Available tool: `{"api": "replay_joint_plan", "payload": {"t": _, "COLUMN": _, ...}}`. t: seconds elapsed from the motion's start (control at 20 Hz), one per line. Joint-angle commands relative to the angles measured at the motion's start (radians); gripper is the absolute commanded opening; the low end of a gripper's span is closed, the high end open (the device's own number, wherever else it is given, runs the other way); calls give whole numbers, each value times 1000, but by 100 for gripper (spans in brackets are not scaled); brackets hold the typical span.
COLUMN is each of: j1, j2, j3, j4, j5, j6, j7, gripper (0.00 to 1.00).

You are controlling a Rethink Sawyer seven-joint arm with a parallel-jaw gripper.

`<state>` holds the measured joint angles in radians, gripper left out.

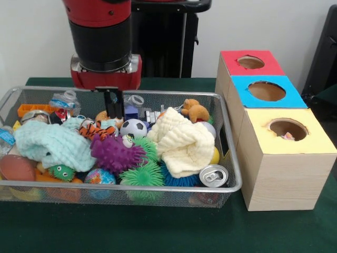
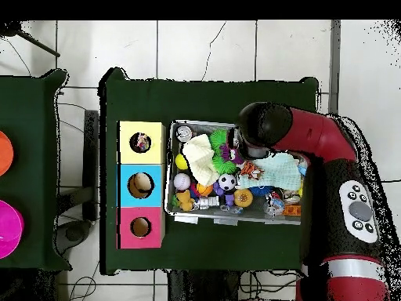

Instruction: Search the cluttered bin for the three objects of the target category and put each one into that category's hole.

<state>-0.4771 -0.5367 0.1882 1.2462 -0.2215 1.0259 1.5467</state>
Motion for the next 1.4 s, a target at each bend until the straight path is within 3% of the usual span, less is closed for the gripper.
{"api": "replay_joint_plan", "payload": {"t": 0.05, "j1": -49, "j2": 92, "j3": -53, "j4": -32, "j5": -35, "j6": 63, "j7": 80, "gripper": 0}}
{"api": "replay_joint_plan", "payload": {"t": 0.3, "j1": -87, "j2": 109, "j3": -41, "j4": -24, "j5": -39, "j6": -9, "j7": 32, "gripper": 0}}
{"api": "replay_joint_plan", "payload": {"t": 0.65, "j1": -134, "j2": 175, "j3": -17, "j4": -134, "j5": -91, "j6": 26, "j7": -90, "gripper": 0}}
{"api": "replay_joint_plan", "payload": {"t": 1.0, "j1": -149, "j2": 215, "j3": 3, "j4": -173, "j5": -123, "j6": -7, "j7": -92, "gripper": 0}}
{"api": "replay_joint_plan", "payload": {"t": 1.05, "j1": -154, "j2": 205, "j3": 7, "j4": -152, "j5": -129, "j6": -34, "j7": -82, "gripper": 100}}
{"api": "replay_joint_plan", "payload": {"t": 1.4, "j1": -143, "j2": 198, "j3": 2, "j4": -144, "j5": -140, "j6": -43, "j7": -48, "gripper": 100}}
